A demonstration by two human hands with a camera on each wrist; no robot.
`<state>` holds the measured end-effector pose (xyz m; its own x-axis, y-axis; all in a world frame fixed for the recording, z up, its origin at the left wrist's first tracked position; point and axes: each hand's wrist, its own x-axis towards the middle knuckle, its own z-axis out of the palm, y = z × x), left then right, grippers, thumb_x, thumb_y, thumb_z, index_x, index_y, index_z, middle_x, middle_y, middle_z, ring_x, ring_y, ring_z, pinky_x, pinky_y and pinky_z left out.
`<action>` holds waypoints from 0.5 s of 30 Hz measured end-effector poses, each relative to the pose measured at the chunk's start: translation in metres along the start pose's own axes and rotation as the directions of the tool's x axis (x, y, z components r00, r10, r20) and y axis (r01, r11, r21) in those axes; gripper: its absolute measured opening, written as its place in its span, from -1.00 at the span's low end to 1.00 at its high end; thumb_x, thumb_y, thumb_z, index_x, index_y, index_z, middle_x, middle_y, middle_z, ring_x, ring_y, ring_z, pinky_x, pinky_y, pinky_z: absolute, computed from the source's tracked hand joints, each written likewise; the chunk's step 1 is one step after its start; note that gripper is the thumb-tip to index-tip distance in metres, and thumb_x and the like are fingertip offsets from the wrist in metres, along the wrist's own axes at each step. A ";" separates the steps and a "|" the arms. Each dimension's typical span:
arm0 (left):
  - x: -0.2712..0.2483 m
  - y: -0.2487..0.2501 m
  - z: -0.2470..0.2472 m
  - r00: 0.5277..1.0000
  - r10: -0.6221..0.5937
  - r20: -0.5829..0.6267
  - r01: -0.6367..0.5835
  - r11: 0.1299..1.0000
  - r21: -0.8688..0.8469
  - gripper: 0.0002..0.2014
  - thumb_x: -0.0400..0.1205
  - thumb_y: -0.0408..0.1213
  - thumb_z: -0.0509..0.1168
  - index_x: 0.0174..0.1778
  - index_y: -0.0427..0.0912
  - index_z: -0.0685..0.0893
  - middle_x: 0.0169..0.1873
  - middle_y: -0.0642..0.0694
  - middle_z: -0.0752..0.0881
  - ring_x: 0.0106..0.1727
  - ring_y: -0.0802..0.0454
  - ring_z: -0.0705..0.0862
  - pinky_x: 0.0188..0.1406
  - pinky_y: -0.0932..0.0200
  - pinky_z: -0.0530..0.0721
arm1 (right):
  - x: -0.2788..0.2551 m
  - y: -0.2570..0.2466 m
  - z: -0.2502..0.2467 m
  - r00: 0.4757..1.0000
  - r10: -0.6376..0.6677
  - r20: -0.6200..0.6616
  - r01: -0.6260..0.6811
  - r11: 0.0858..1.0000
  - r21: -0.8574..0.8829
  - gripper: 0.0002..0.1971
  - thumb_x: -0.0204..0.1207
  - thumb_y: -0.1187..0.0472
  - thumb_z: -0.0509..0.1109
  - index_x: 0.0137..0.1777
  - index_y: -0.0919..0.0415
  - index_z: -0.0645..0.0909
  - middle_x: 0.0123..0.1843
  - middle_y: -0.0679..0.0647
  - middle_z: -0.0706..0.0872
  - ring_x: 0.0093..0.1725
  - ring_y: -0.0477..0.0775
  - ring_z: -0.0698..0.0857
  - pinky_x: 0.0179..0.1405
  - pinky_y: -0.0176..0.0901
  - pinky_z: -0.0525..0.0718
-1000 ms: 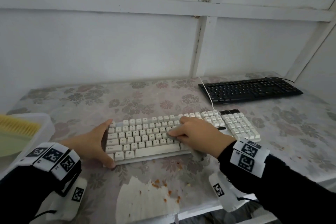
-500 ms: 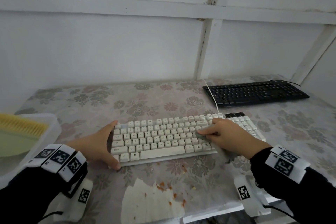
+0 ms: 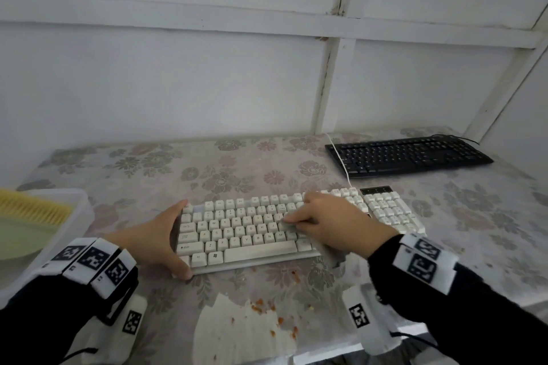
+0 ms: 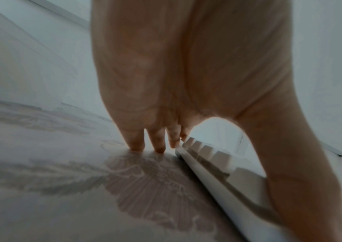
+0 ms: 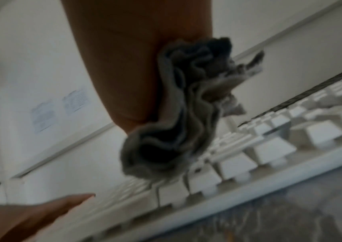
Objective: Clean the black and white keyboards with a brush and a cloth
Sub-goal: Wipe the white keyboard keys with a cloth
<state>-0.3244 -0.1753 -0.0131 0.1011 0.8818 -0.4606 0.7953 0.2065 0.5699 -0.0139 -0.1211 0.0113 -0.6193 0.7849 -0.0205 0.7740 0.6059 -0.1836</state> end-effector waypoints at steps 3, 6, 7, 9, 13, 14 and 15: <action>0.000 0.000 0.000 1.000 0.009 -0.006 -0.009 1.000 -0.001 0.73 -0.40 0.34 0.56 0.67 -0.03 -0.24 0.63 0.02 0.16 0.55 0.08 0.26 0.47 0.21 0.27 | 0.004 -0.006 0.008 1.000 -0.019 0.023 0.020 0.999 -0.040 -0.69 0.67 -0.10 0.17 0.30 -0.23 0.63 -0.26 -0.15 0.28 -0.16 -0.01 0.48 -0.38 -0.45 0.26; 0.000 0.000 0.000 1.000 0.021 -0.003 -0.021 1.000 -0.004 0.74 -0.41 0.35 0.57 0.67 -0.01 -0.24 0.62 0.02 0.17 0.55 0.08 0.27 0.50 0.18 0.27 | -0.004 0.014 0.006 0.999 0.031 0.010 -0.030 0.997 -0.070 -0.67 0.67 -0.14 0.13 0.25 -0.20 0.67 -0.27 -0.19 0.26 -0.21 -0.04 0.48 -0.40 -0.45 0.26; 0.000 -0.001 0.000 1.000 0.019 0.000 -0.019 1.000 -0.006 0.73 -0.41 0.35 0.57 0.66 -0.01 -0.24 0.62 0.03 0.18 0.55 0.08 0.27 0.49 0.19 0.27 | -0.008 0.022 0.005 0.999 0.051 0.004 -0.050 0.996 -0.075 -0.66 0.66 -0.15 0.13 0.24 -0.19 0.68 -0.27 -0.21 0.26 -0.23 -0.08 0.47 -0.40 -0.46 0.23; 0.001 -0.001 0.000 1.000 0.018 0.001 -0.018 1.000 -0.010 0.74 -0.41 0.34 0.56 0.66 -0.02 -0.25 0.61 0.03 0.19 0.54 0.09 0.27 0.48 0.21 0.27 | -0.016 0.036 0.003 0.996 0.093 0.002 -0.093 0.994 -0.059 -0.67 0.65 -0.16 0.14 0.26 -0.22 0.66 -0.26 -0.23 0.27 -0.21 -0.11 0.47 -0.40 -0.45 0.21; 0.001 0.000 0.000 1.000 0.014 -0.003 -0.014 1.000 -0.017 0.71 -0.37 0.29 0.58 0.67 -0.01 -0.24 0.60 0.03 0.20 0.43 0.17 0.29 0.46 0.23 0.28 | -0.026 0.058 -0.006 0.985 0.174 0.007 -0.173 0.980 -0.094 -0.71 0.64 -0.11 0.19 0.26 -0.22 0.66 -0.26 -0.22 0.32 -0.21 -0.11 0.50 -0.39 -0.43 0.28; 0.002 0.000 0.000 1.000 0.014 -0.003 -0.014 1.000 -0.018 0.70 -0.37 0.28 0.58 0.67 -0.01 -0.24 0.59 0.03 0.21 0.41 0.18 0.29 0.45 0.23 0.28 | -0.028 0.065 -0.010 0.978 0.207 0.003 -0.205 0.971 -0.123 -0.73 0.65 -0.07 0.21 0.26 -0.23 0.67 -0.27 -0.22 0.32 -0.20 -0.11 0.51 -0.36 -0.42 0.32; 0.002 -0.001 0.000 1.000 0.013 -0.004 -0.013 1.000 -0.017 0.70 -0.37 0.28 0.59 0.67 -0.01 -0.24 0.60 0.03 0.20 0.43 0.17 0.29 0.46 0.22 0.27 | -0.030 0.070 -0.013 0.971 0.240 -0.002 -0.237 0.959 -0.155 -0.73 0.66 -0.02 0.22 0.26 -0.24 0.66 -0.27 -0.23 0.33 -0.17 -0.10 0.51 -0.35 -0.40 0.36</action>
<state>-0.3249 -0.1735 -0.0142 0.1087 0.8861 -0.4506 0.7834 0.2026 0.5875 0.0611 -0.1005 0.0114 -0.4153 0.9076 -0.0621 0.9097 0.4149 -0.0191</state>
